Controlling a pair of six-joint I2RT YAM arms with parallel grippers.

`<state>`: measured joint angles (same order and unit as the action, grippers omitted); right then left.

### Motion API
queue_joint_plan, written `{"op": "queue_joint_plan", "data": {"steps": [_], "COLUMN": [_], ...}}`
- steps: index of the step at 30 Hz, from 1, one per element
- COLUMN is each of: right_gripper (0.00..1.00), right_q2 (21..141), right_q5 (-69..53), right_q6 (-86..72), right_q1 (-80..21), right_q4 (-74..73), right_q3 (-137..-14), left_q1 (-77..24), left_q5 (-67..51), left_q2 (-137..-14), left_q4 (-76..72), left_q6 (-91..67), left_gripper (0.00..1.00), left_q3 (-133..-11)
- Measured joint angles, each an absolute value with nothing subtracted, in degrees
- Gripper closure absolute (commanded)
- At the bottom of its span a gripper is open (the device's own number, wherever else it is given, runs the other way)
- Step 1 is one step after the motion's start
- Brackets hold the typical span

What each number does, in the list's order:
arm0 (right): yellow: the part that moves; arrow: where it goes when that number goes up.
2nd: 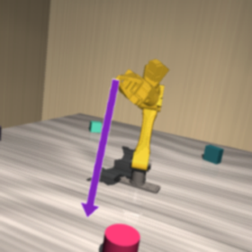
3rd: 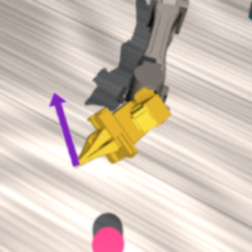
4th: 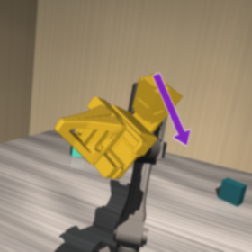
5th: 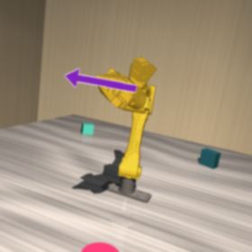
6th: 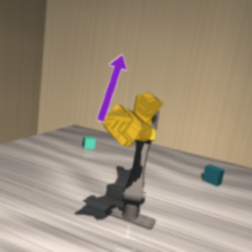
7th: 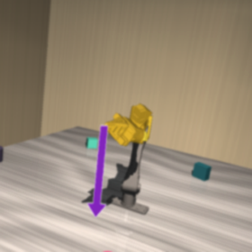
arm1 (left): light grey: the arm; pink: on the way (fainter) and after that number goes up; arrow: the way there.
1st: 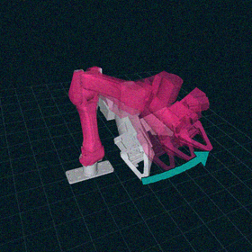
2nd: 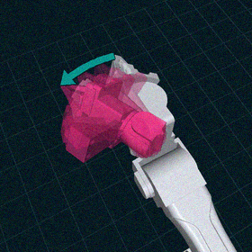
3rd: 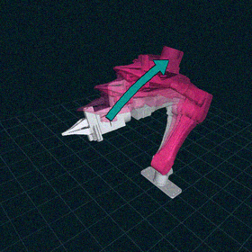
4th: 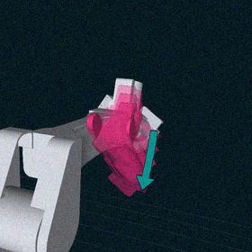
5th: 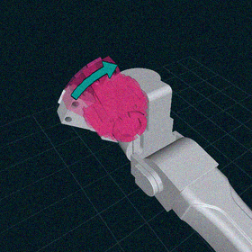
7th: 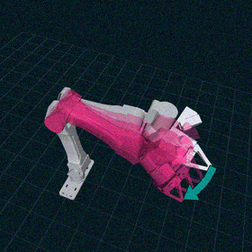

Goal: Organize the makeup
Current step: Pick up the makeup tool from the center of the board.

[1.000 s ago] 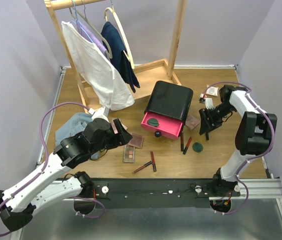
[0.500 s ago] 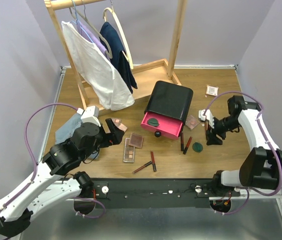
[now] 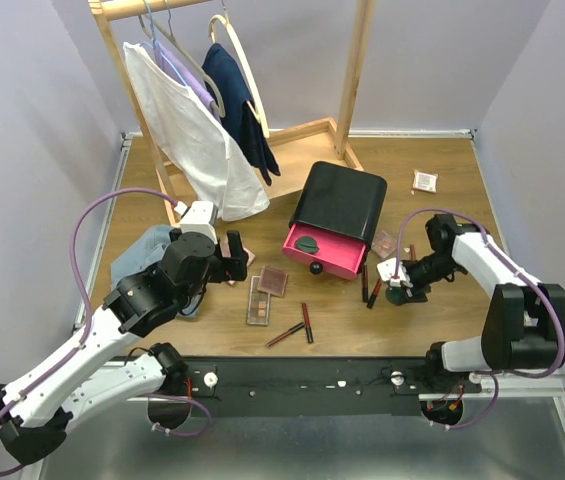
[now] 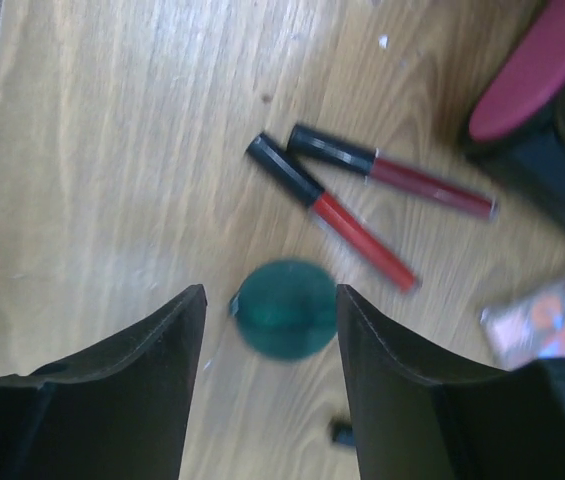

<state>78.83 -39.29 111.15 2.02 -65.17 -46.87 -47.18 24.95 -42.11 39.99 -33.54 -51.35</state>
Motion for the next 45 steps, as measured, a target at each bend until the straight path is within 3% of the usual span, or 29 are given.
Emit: {"op": "queue_joint_plan", "data": {"steps": [9,16,22,23,26,31,45], "right_gripper": [0.46,0.46,0.54,0.57,0.81,0.99,0.99], "right_q2": [85.38,82.74,81.91,81.65,80.66,80.55,71.72], "right_q5": [-35.55,-32.86,-31.62,-31.44,-31.14,-30.68,-26.83], "right_q6": [108.79,107.26,104.25,103.79,102.91,101.34,95.35], "right_q1": [-3.11,-3.11,-3.11,-3.11,-3.11,-3.11,-3.38], "right_q4": [-56.97,-54.48,-52.95,-52.69,-52.4,-52.97,-62.83], "right_q3": [-46.46,-43.42,-40.91,-40.64,-39.81,-39.77,-45.32], "left_q1": [-46.57,-46.57,-46.57,-46.57,-46.54,-46.57,-46.54], "left_q5": [25.08,25.56,25.98,25.89,25.52,24.82,21.98], "left_q2": [-42.04,-38.15,-36.67,-36.71,-36.88,-37.1,-37.56], "left_q4": [39.97,39.97,39.92,39.88,39.77,39.48,39.0], "left_q6": [-34.24,-37.95,-40.29,-40.62,-41.71,-43.59,-47.92], "left_gripper": [0.01,0.01,0.01,0.01,0.01,0.01,0.01], "left_q3": [-51.35,-51.27,-50.61,-50.26,-49.21,-47.7,-43.4]}}
